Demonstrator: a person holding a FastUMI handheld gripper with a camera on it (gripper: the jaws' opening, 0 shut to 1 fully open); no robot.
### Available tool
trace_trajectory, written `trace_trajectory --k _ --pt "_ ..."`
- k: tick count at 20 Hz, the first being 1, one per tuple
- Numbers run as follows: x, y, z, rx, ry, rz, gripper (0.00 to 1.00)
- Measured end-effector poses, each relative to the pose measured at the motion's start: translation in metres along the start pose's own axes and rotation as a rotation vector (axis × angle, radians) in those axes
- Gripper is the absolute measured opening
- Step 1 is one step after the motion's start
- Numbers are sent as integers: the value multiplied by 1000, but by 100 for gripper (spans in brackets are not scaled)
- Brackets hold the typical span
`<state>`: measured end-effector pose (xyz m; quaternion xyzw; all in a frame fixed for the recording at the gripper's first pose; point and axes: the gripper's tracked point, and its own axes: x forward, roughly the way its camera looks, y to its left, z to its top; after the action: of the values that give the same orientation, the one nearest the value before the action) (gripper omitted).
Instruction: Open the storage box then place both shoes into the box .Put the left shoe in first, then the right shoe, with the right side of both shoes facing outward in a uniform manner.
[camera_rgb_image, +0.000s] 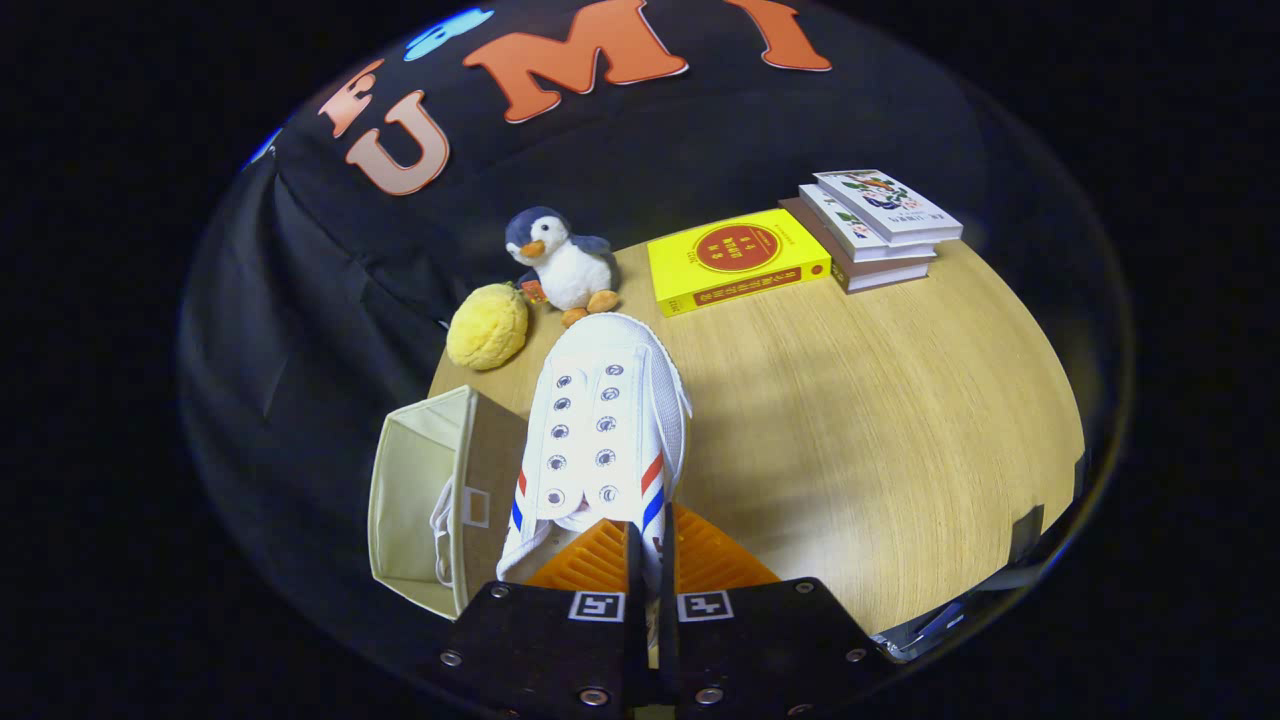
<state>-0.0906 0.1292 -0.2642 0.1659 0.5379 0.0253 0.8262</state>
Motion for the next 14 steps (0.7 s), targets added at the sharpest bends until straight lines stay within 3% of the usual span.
trace_trajectory --k 14 --pt "9 146 -23 -141 82 143 5"
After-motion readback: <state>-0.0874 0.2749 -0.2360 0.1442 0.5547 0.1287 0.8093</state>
